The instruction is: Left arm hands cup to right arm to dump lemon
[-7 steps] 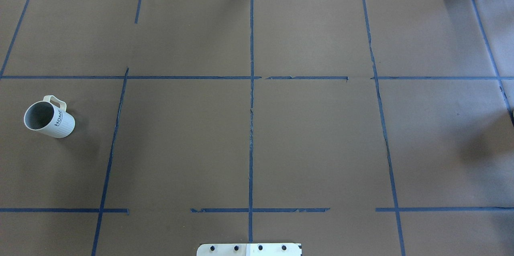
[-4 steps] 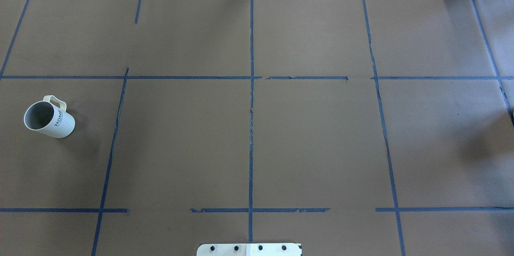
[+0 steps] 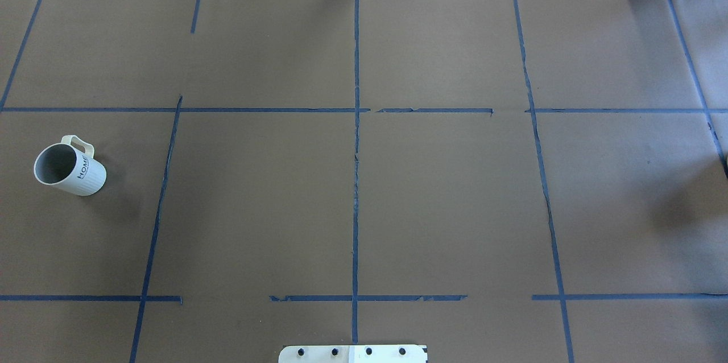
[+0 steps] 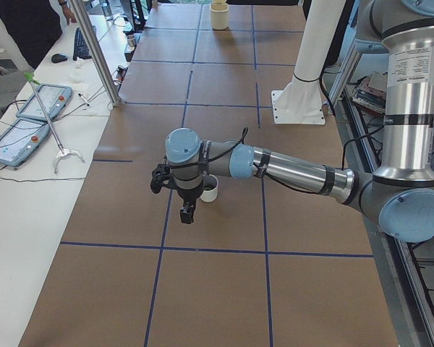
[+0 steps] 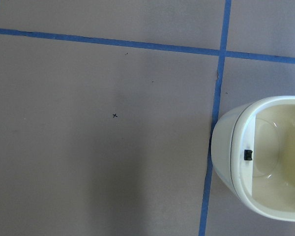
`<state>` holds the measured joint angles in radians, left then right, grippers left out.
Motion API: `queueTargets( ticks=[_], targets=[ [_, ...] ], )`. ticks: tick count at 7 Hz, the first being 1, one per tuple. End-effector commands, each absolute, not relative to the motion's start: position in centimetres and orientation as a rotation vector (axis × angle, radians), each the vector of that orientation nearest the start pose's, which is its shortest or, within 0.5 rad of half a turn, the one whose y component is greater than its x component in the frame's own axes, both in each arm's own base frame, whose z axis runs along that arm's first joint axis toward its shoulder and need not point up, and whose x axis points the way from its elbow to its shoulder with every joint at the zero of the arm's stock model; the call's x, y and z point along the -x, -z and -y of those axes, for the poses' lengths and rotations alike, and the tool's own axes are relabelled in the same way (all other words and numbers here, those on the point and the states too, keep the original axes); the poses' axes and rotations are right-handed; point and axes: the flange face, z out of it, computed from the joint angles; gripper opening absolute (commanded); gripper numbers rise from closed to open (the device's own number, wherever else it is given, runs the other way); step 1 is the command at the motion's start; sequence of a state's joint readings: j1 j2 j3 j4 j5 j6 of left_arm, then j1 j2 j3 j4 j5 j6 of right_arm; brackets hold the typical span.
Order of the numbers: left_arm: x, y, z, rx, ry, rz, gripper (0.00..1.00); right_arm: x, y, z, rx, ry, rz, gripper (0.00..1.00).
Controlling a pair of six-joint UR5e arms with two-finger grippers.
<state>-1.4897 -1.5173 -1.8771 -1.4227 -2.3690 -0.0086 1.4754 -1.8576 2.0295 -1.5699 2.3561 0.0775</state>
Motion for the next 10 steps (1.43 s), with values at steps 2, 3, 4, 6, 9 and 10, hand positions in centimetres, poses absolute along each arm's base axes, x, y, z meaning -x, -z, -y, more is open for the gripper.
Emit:
queueTargets(
  ticks=[2,3,4,6,9,10],
  targets=[
    [-7.5,-53.7,44.0,-0.015,-0.047,-0.833,1.00,-2.6,-55.6,38.1,-0.091,0.080,0.797,1.00],
    [-10.1,-53.3,43.4,-0.022,0.004,-0.854,1.00,-2.6,-55.6,38.1,-0.091,0.080,0.797,1.00],
    [-12.0,-54.0,42.6,-0.036,-0.014,-0.825,1.00,-2.6,-55.6,38.1,-0.091,0.080,0.797,1.00],
    [-15.3,-55.5,44.5,0.010,-0.014,-0.808,1.00,-2.4,-55.5,38.2,-0.093,0.084,0.797,1.00],
    [-18.6,-56.8,44.2,0.073,-0.038,-0.802,0.96,-2.1,-55.6,38.1,-0.087,0.093,0.797,1.00],
    [-19.6,-56.3,46.0,0.066,-0.036,-0.809,0.93,-2.1,-55.6,38.1,-0.087,0.091,0.797,1.00]
  ],
)
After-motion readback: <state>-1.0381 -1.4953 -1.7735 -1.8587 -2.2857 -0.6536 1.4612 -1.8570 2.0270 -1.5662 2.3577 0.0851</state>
